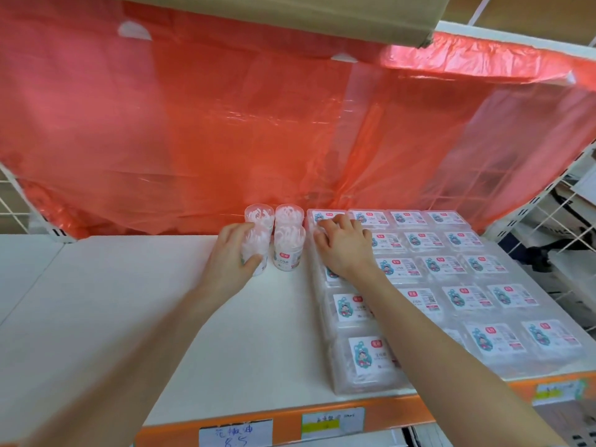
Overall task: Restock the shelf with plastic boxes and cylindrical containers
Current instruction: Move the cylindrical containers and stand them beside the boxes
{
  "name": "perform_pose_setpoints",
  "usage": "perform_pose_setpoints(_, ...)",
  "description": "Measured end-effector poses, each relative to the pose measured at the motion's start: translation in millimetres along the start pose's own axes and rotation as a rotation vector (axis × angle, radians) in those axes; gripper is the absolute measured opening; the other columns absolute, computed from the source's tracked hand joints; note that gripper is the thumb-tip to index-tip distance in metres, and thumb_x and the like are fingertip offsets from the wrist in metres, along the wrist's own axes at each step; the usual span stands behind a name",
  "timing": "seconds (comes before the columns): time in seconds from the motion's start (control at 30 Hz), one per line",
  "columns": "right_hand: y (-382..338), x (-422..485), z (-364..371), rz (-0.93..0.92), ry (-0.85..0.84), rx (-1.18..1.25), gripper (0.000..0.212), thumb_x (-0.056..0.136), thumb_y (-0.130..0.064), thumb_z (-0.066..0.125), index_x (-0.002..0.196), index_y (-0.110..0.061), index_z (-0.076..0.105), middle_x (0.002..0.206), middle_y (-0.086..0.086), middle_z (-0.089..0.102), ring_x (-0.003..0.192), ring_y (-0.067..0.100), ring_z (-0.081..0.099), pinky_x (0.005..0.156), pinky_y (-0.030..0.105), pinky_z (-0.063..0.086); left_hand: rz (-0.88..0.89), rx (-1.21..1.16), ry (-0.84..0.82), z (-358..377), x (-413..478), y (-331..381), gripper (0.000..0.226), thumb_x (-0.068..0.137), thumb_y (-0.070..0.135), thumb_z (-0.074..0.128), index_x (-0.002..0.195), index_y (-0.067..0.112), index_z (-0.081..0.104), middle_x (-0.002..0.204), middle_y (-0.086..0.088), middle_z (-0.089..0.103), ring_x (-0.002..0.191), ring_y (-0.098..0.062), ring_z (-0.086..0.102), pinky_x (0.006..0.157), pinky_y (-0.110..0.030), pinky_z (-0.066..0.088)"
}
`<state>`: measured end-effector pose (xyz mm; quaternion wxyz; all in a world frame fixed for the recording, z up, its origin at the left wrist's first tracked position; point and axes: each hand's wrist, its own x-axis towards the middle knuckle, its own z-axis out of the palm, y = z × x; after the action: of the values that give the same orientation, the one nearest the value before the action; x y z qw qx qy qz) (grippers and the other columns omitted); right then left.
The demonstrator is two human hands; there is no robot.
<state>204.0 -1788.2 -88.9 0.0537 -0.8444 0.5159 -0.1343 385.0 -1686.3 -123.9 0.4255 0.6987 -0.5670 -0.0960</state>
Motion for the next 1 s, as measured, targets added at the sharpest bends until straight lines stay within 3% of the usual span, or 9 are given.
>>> perform_pose_setpoints(0.1,0.5,-0.3,0.0,-0.002,-0.009,0.003,0.04,0.096,-0.035,0.032,0.128,-0.019,0.051,0.133,0.009,0.045,0.131,0.03,0.03,0.103,0.046,0.024,-0.014,-0.03,0.004,6.8,-3.6,1.8,0.059,0.077,-0.001,0.065,0.131,0.007,0.043,0.132,-0.01,0.038,0.115,-0.015,0.04,0.093,-0.029,0.04)
perform_pose_setpoints(0.23,0.2,-0.8,-0.5,0.003,-0.018,0.004,0.041,0.096,-0.035,0.031,0.128,-0.02,0.05,0.134,0.008,0.044,0.131,0.03,0.03,0.104,0.046,0.023,-0.016,-0.043,0.024,10.3,-6.9,0.3,0.064,0.075,-0.008,0.064,0.133,0.007,0.041,0.131,-0.011,0.039,0.11,-0.003,0.033,0.089,-0.014,0.032)
perform_pose_setpoints(0.37,-0.9,-1.8,0.4,0.004,-0.016,0.012,0.04,0.096,-0.036,0.032,0.127,-0.02,0.051,0.133,0.007,0.045,0.13,0.029,0.03,0.104,0.046,0.023,-0.034,-0.058,0.025,9.7,-7.3,0.5,0.062,0.076,-0.008,0.062,0.133,0.007,0.042,0.13,-0.013,0.04,0.118,-0.017,0.04,0.094,-0.029,0.041)
perform_pose_setpoints(0.57,-0.3,-1.3,-1.0,0.009,-0.015,0.023,0.04,0.096,-0.034,0.032,0.128,-0.02,0.05,0.134,0.007,0.044,0.131,0.029,0.029,0.104,0.046,0.022,-0.021,-0.01,0.044,11.9,-6.6,-0.2,0.058,0.078,-0.002,0.064,0.131,0.006,0.043,0.127,-0.014,0.044,0.116,-0.02,0.04,0.084,-0.008,0.025)
perform_pose_setpoints(0.73,0.1,-2.0,-1.6,0.007,-0.022,0.021,0.04,0.096,-0.034,0.032,0.13,-0.021,0.049,0.135,0.007,0.043,0.133,0.029,0.027,0.105,0.046,0.022,-0.038,-0.004,0.039,13.4,-4.0,0.9,0.058,0.078,-0.002,0.063,0.132,0.007,0.042,0.129,-0.013,0.043,0.118,-0.02,0.038,0.089,-0.014,0.027)
perform_pose_setpoints(0.9,-1.0,-2.9,-2.8,0.008,-0.027,0.021,0.041,0.096,-0.035,0.032,0.131,-0.021,0.048,0.136,0.007,0.042,0.133,0.03,0.027,0.106,0.047,0.022,-0.03,0.014,0.01,11.3,-4.0,1.2,0.06,0.077,-0.002,0.063,0.132,0.007,0.041,0.13,-0.014,0.043,0.117,-0.019,0.037,0.087,-0.01,0.025)
perform_pose_setpoints(1.0,-2.2,-2.6,-6.1,0.011,-0.046,0.014,0.041,0.096,-0.035,0.031,0.131,-0.02,0.048,0.138,0.008,0.041,0.134,0.03,0.026,0.106,0.048,0.021,-0.043,0.023,-0.002,5.4,-5.1,3.5,0.064,0.076,0.005,0.066,0.134,0.009,0.039,0.133,-0.009,0.041,0.122,-0.016,0.034,0.096,-0.018,0.028)
